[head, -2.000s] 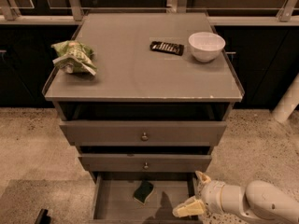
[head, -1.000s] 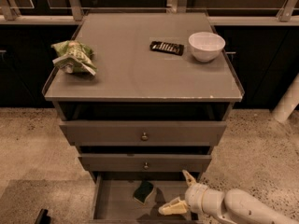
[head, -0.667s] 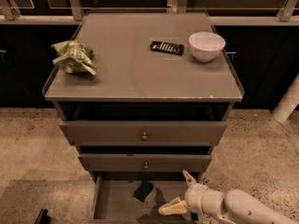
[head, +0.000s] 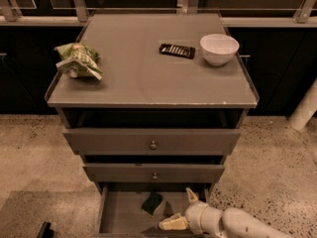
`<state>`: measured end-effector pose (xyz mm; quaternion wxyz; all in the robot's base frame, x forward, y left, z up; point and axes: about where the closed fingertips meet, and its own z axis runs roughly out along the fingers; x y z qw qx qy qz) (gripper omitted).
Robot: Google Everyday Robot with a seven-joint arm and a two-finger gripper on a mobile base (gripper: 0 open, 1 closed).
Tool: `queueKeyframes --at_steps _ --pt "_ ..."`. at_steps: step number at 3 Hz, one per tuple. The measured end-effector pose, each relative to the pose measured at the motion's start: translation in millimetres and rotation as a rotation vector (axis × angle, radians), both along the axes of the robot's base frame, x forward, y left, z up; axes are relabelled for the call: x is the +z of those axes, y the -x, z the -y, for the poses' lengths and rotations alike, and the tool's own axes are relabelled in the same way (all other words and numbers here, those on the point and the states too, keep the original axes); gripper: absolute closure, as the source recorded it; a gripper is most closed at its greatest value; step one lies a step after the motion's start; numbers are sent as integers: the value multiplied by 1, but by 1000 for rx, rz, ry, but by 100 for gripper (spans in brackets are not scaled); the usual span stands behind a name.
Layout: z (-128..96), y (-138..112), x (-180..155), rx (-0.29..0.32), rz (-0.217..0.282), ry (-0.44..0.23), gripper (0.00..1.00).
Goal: Pick sponge from bottom drawer and place on counter
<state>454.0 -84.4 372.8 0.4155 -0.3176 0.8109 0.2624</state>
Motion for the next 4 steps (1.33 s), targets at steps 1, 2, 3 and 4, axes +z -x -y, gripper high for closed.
queueKeyframes --at_steps 1,2,3,4 --pt "-22 -11 -37 14 10 7 0" --pt "-38 -20 -72 53 -19 22 0" --pt "-41 -21 -73 59 -19 23 0" --pt "-44 -17 -90 50 -29 34 0"
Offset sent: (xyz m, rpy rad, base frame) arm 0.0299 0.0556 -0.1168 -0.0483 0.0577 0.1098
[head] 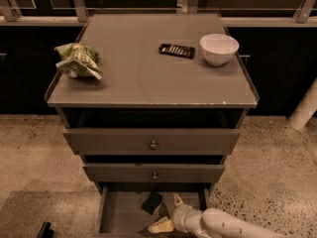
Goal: Pick sponge from bottom drawer and place on counter
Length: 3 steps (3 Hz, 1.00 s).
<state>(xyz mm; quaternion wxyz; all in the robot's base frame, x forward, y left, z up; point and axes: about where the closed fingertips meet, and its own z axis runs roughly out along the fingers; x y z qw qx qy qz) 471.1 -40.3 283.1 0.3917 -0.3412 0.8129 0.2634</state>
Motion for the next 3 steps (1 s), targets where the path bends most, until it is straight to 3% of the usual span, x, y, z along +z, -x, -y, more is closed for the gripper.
queueKeyframes --at_steps 1,2,3 --pt "-11 -11 -37 13 14 13 0" --pt "-25 -59 -101 -4 -10 35 0" --pt "-25 -66 -101 -5 -3 40 0"
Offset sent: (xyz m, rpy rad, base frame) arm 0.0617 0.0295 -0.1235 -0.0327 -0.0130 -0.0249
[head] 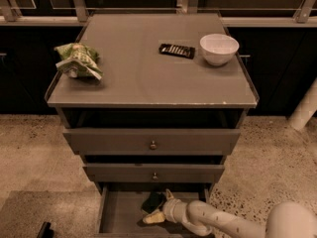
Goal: Pick sponge from bottom drawer and place on counter
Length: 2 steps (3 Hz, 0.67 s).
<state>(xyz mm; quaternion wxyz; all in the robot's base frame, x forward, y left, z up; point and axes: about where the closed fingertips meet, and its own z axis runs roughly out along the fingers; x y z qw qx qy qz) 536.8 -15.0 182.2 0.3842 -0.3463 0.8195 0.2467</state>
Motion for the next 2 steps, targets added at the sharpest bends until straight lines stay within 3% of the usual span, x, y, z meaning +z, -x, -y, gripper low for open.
queueKeyframes --at_steps 2 --pt "-12 -9 -29 17 1 22 0"
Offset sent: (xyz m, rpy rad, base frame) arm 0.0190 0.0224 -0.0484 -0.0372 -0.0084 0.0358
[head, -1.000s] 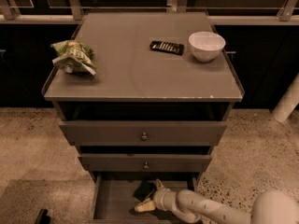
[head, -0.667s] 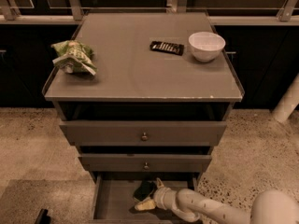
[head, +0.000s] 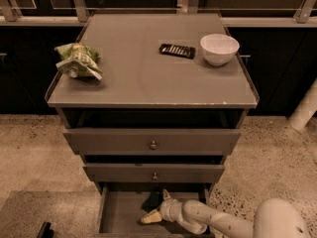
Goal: Pick sponge from bottom drawer and place on counter
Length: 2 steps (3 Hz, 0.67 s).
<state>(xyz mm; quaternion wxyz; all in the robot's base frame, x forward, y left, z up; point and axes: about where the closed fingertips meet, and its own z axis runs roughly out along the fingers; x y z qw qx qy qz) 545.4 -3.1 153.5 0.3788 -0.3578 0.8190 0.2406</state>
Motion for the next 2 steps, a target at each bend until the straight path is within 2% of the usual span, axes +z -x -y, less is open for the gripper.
queueKeyframes --at_steps 2 --pt "-20 -10 -27 5 26 34 0"
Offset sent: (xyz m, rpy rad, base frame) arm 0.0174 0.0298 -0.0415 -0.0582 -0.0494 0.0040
